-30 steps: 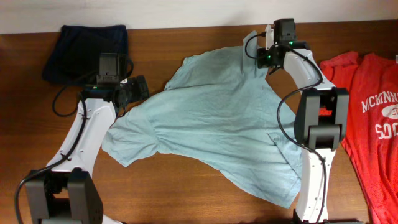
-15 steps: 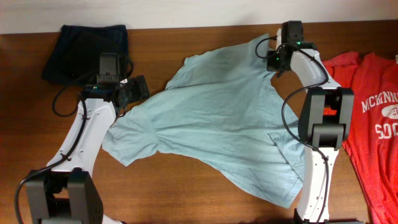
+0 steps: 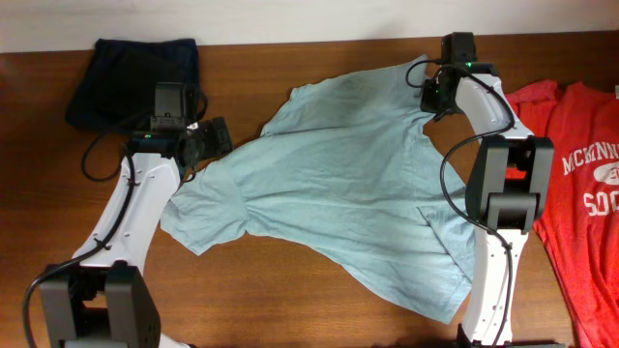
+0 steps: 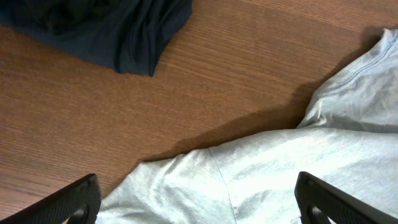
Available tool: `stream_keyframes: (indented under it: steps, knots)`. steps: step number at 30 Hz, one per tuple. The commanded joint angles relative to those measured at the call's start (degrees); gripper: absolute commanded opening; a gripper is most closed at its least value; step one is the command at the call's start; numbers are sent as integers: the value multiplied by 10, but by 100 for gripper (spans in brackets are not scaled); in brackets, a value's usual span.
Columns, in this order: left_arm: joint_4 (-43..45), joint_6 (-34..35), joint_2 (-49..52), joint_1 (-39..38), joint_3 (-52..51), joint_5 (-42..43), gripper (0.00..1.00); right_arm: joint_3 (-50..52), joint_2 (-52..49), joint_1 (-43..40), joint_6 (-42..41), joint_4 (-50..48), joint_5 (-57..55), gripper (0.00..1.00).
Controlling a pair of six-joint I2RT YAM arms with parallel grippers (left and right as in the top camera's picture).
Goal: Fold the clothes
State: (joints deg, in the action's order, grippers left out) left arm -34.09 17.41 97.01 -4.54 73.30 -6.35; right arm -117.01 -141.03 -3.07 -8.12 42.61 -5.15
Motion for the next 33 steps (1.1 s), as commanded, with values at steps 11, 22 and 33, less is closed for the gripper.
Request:
stream_keyframes:
  steps: [11, 22, 33]
  knots:
    - [0, -1, -2, 0, 3, 2, 99, -66, 27, -8, 18, -21, -15, 4]
    - [0, -1, -2, 0, 3, 2, 99, -60, -24, -8, 19, -14, -11, 4]
    - [0, -1, -2, 0, 3, 2, 99, -60, -45, -18, 18, 7, -12, 4]
